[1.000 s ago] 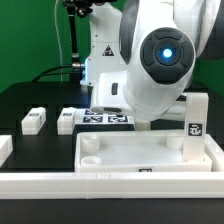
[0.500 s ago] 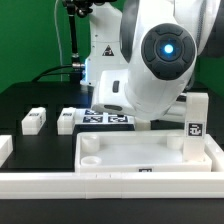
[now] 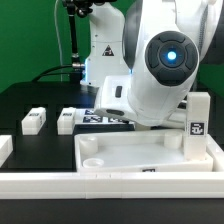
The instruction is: Assemble desk
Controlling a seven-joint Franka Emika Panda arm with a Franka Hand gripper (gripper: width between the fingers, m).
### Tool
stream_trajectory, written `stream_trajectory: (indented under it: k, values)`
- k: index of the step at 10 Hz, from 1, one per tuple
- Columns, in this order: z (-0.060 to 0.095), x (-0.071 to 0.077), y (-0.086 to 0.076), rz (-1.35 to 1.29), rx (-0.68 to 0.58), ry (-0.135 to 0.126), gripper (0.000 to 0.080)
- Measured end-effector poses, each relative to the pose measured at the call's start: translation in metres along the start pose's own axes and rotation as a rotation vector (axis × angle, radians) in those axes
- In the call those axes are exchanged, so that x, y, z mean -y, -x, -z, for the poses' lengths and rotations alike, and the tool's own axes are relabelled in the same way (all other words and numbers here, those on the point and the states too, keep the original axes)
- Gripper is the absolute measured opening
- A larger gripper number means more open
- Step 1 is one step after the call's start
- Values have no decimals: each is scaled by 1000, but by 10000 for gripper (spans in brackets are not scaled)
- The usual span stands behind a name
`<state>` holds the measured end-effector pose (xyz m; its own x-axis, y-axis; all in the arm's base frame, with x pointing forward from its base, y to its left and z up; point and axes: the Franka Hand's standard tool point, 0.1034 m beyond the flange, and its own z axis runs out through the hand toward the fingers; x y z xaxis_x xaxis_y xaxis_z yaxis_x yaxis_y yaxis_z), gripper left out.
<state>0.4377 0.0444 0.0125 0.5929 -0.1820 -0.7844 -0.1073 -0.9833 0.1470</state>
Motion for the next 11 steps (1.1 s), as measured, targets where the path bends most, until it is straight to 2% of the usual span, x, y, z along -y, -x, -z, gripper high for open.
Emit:
stream_trajectory:
  k: [1,2,7,8,9,11]
  values:
    - [0,0,0,0,0,0,389]
    - [0,0,1,0,2,-1,293]
    - [0,-1,1,-1,2,-2,293]
    - [4,-3,6,10,25,-5,293]
    - [25,-14,28,37,88,-21,293]
    - [67,-40,51,54,82,-74,293]
